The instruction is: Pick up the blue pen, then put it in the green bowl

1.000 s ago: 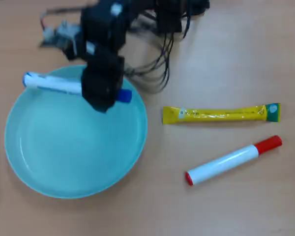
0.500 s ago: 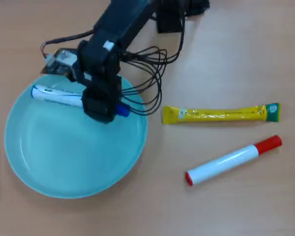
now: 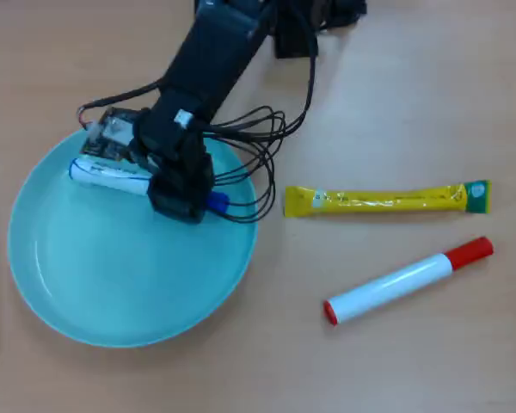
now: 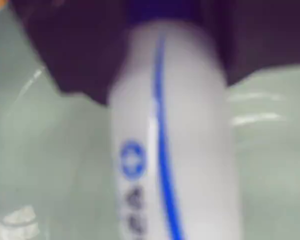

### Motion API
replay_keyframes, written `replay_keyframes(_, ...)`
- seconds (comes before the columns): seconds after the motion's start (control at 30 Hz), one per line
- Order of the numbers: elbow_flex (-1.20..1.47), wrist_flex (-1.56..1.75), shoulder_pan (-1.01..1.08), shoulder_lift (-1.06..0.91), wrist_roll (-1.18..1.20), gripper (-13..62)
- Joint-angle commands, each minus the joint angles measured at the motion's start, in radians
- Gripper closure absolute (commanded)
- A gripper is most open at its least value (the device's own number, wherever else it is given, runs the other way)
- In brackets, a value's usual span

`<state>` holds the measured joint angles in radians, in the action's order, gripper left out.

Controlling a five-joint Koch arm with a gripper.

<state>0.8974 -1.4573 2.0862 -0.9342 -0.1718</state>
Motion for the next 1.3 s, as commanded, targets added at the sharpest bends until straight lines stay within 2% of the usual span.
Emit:
replay_keyframes(0.0,-0.020,0.020,0.011,-0.020,0.000,46.7)
replay_keyframes(0.17,0.008,0.020,0.011,-0.005,0.000,26.9)
replay_keyframes(0.3,0.011,0.009,0.009,0.008,0.002,13.8)
replay_keyframes(0.57,0.087,0.006,0.009,0.006,0.049,-4.9)
replay_keyframes(0.73,0.175,0.028,0.000,-0.091,0.101,-7.1)
replay_keyframes(1.1,0.407,0.075,-0.086,-0.571,0.104,-6.9)
replay_keyframes(1.27,0.554,0.137,-0.196,-0.787,0.106,-6.9)
